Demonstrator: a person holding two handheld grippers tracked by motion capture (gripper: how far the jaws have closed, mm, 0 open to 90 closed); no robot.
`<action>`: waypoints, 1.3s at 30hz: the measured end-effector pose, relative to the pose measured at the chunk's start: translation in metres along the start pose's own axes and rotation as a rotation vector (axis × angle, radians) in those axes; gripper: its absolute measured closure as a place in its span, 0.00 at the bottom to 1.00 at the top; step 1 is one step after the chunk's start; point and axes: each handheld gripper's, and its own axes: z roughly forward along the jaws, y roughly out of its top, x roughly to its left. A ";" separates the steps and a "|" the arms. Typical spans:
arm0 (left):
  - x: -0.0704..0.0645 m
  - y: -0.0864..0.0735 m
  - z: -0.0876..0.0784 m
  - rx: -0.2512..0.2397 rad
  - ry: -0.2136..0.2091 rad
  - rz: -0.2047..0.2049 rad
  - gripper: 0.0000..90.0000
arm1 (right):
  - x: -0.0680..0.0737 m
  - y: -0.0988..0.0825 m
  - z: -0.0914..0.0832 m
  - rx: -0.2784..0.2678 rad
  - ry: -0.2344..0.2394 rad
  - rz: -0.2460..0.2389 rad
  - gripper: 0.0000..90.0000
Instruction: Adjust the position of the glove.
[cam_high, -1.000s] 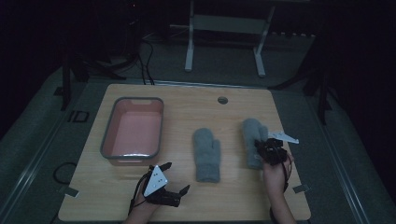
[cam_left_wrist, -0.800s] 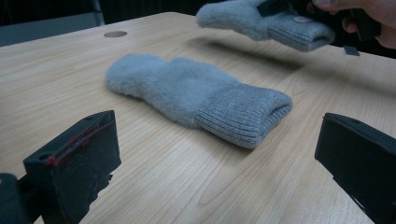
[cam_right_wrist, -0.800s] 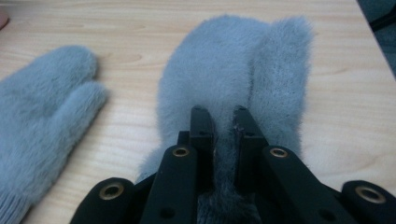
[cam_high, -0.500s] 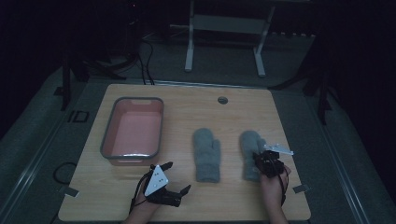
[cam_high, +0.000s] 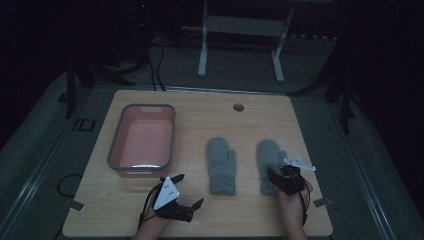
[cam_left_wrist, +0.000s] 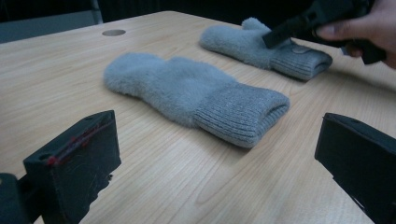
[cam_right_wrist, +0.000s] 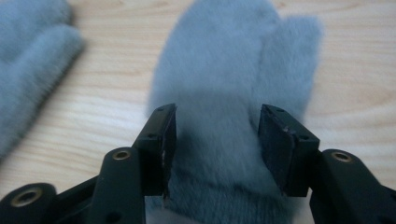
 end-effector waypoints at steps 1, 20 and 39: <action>0.000 0.000 -0.001 0.001 0.001 0.005 0.00 | 0.000 -0.004 0.000 -0.008 -0.008 0.004 0.52; -0.002 0.000 0.002 0.015 0.000 0.031 0.00 | 0.010 -0.006 0.015 -0.031 -0.054 -0.024 0.87; -0.001 0.001 0.003 0.018 0.008 0.007 0.00 | 0.051 0.036 -0.019 -0.097 0.028 0.053 0.90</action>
